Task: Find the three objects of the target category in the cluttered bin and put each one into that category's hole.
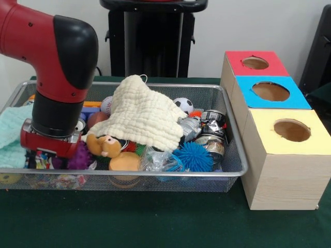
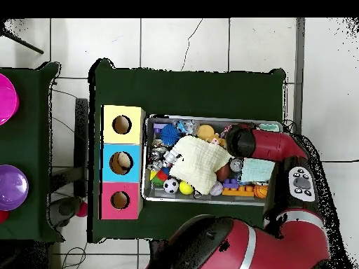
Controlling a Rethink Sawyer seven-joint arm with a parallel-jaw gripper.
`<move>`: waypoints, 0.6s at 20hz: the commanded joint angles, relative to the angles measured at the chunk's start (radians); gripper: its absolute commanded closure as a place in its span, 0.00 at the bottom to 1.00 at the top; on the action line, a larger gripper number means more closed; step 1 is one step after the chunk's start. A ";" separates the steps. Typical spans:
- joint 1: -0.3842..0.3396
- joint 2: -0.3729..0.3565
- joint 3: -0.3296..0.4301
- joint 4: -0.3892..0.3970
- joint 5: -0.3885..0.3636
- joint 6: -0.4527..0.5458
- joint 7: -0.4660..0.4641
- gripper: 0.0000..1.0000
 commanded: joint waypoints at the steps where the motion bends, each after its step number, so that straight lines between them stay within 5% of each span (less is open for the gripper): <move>1: -0.050 0.083 0.187 0.115 0.042 -0.023 0.073 0.00; 12: -0.126 0.086 0.291 0.173 0.035 -0.128 0.074 0.00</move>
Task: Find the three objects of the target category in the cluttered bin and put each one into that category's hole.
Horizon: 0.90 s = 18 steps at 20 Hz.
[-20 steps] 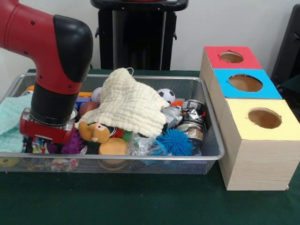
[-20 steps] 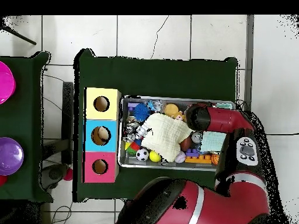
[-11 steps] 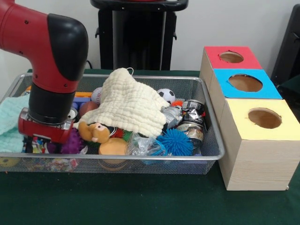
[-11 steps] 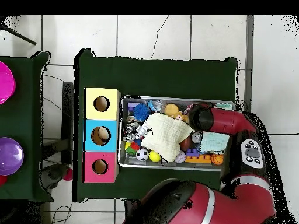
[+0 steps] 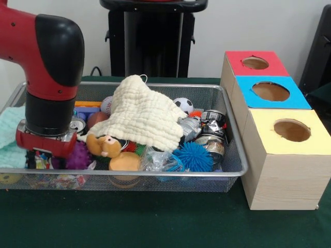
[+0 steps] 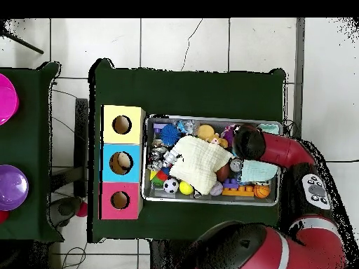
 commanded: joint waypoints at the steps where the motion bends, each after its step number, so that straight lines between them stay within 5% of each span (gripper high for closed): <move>1: -0.033 0.109 0.197 0.122 0.002 -0.114 0.077 1.00; 6: -0.044 0.095 0.216 0.132 -0.048 -0.175 0.050 1.00; 18: -0.012 0.037 0.186 0.152 -0.022 -0.083 0.064 1.00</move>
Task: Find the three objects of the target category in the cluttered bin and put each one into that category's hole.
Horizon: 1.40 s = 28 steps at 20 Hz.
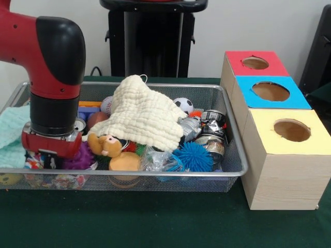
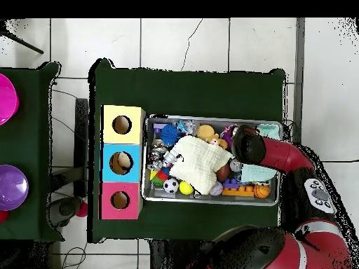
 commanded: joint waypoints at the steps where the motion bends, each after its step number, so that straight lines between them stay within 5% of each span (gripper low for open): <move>1: 0.035 0.044 0.123 0.096 -0.015 -0.009 0.059 1.00; 8: 0.059 -0.081 0.104 0.159 -0.039 0.106 -0.021 1.00; 14: 0.073 -0.144 0.088 0.208 -0.047 0.085 -0.011 1.00; 28: 0.078 -0.198 0.088 0.243 -0.058 0.127 -0.048 1.00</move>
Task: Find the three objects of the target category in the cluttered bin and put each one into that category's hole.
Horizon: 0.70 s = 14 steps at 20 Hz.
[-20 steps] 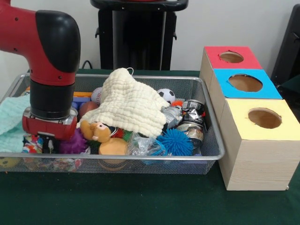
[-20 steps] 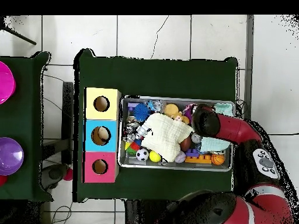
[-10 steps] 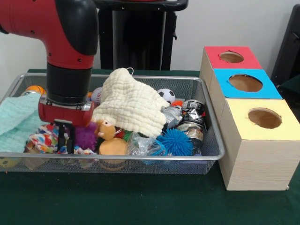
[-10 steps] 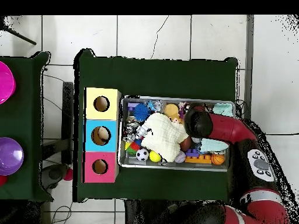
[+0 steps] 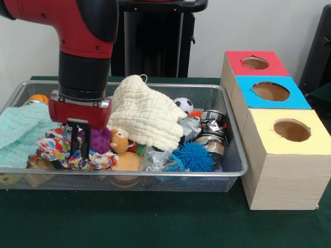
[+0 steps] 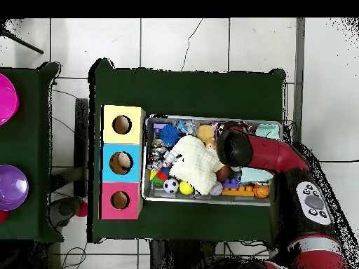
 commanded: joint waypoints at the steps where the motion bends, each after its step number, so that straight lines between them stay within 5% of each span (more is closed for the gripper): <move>1: 0.007 -0.009 0.068 0.092 -0.057 0.126 -0.047 1.00; 14: 0.011 -0.070 0.062 0.142 -0.053 0.145 -0.043 1.00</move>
